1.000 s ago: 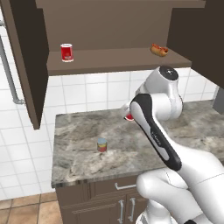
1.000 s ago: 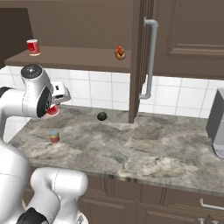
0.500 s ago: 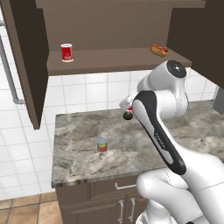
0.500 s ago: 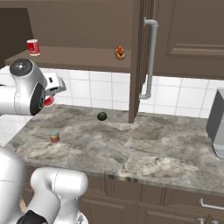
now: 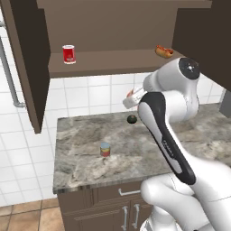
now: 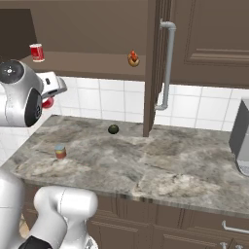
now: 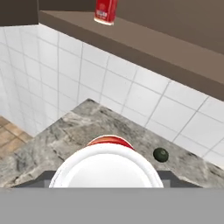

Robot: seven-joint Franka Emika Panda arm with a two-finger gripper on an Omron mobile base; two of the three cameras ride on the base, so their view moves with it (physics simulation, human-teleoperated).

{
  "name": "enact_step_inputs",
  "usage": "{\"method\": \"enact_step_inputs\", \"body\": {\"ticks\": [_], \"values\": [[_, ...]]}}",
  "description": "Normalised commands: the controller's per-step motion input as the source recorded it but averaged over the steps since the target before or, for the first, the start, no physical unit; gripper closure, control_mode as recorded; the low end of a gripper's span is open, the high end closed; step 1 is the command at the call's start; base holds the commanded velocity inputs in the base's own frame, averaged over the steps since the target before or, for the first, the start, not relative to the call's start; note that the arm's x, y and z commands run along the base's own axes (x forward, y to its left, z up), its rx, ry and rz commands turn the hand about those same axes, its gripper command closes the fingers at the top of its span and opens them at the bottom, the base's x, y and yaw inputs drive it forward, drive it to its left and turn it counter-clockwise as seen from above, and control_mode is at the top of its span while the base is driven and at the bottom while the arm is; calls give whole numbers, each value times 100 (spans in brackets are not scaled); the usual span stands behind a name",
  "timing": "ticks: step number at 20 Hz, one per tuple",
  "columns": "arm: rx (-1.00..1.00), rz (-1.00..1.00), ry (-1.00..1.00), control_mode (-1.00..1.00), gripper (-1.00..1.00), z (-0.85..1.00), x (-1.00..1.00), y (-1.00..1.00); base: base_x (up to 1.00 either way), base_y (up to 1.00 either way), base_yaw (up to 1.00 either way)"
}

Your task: Pick the cans from the counter and place them in their designated side in the cabinet.

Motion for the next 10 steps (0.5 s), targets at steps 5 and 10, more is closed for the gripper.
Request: {"method": "enact_step_inputs", "body": {"ticks": [5,10], "values": [[0,2,-10,-100,100,31,-21,5,0,0,0],[0,3,-9,-100,100,32,-13,1,0,0,0]]}}
